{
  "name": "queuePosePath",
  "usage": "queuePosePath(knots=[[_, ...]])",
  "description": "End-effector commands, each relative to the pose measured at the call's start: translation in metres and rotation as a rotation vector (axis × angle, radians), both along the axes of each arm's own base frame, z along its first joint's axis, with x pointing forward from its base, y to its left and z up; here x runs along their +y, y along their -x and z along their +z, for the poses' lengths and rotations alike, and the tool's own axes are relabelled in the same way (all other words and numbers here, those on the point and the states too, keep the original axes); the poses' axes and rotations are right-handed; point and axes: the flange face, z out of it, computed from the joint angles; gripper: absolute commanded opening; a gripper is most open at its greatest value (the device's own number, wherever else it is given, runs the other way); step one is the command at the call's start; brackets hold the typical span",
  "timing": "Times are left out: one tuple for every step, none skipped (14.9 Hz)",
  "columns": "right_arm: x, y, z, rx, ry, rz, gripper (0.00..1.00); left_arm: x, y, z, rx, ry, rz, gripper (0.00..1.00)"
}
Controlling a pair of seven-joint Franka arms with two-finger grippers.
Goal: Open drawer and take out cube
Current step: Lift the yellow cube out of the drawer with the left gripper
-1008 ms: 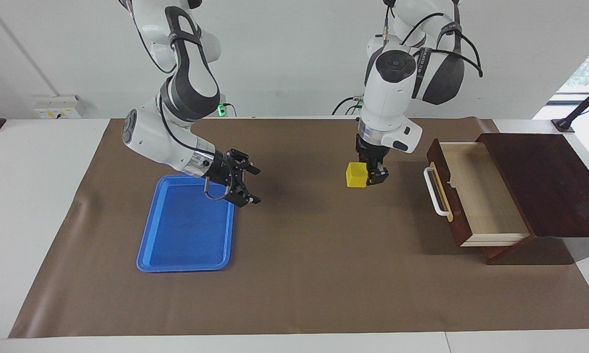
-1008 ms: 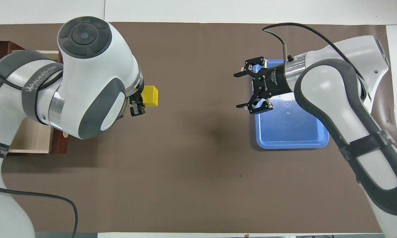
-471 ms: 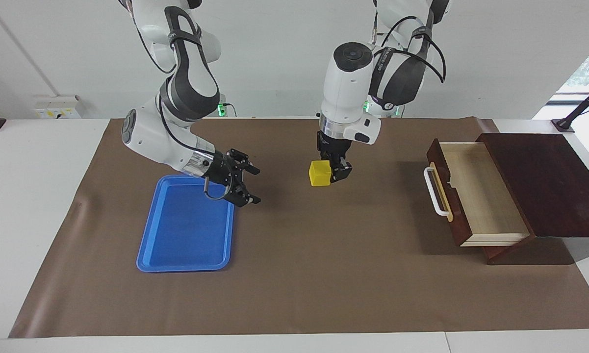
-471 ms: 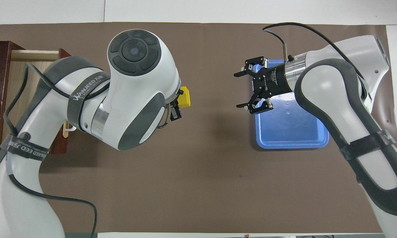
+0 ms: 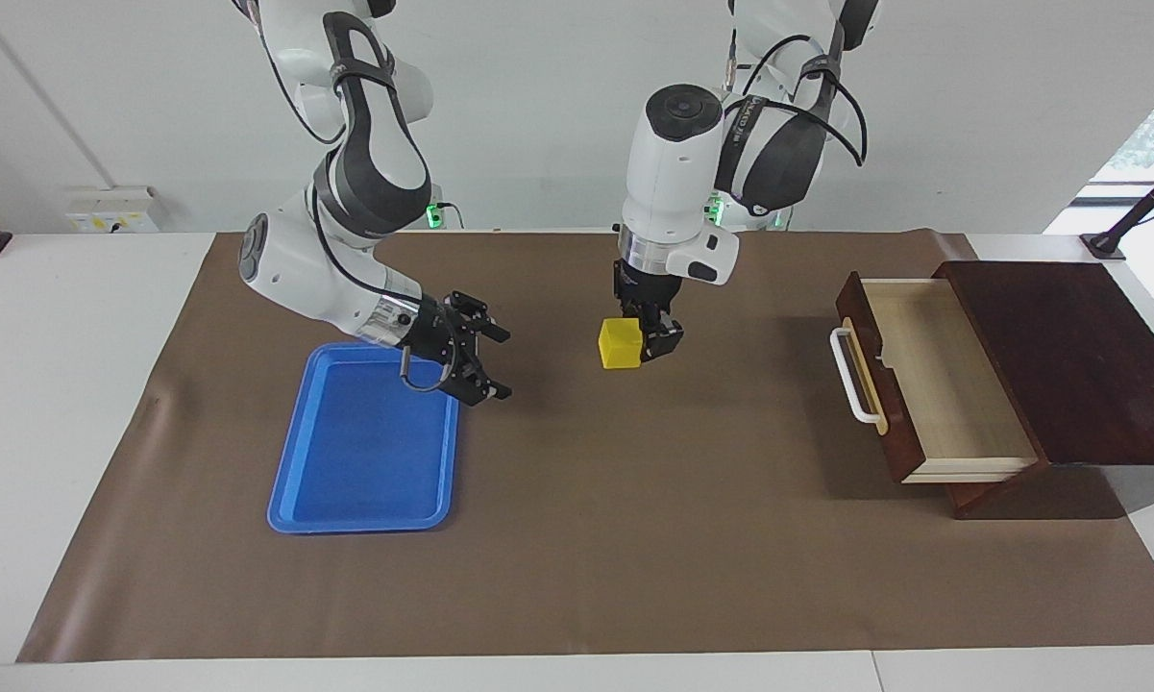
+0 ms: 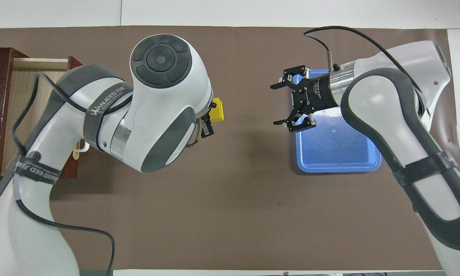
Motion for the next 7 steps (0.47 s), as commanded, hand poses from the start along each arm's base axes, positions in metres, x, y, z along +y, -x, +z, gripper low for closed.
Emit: queuePosePath(knots=[[0.001, -0.006, 0.013, -0.031, -0.032, 0.022, 1.0, -0.003, -0.004, 0.001, -0.006, 0.011, 0.014, 0.0], [0.003, -0.008, 0.014, -0.033, -0.034, 0.026, 1.0, -0.003, -0.004, 0.002, -0.008, 0.013, 0.014, 0.0], [0.005, -0.011, 0.013, -0.034, -0.035, 0.029, 1.0, -0.003, -0.005, 0.002, -0.01, 0.014, 0.016, 0.0], [0.007, -0.016, 0.013, -0.034, -0.036, 0.035, 1.0, -0.004, -0.005, 0.002, -0.011, 0.015, 0.014, 0.0], [0.009, -0.022, 0.012, -0.04, -0.035, 0.039, 1.0, -0.004, -0.005, 0.002, -0.011, 0.015, 0.014, 0.0], [0.013, -0.028, 0.011, -0.044, -0.036, 0.042, 1.0, -0.004, -0.005, 0.002, -0.011, 0.015, 0.014, 0.0], [0.017, -0.033, 0.008, -0.048, -0.032, 0.051, 1.0, -0.004, -0.005, 0.002, -0.011, 0.015, 0.014, 0.0]])
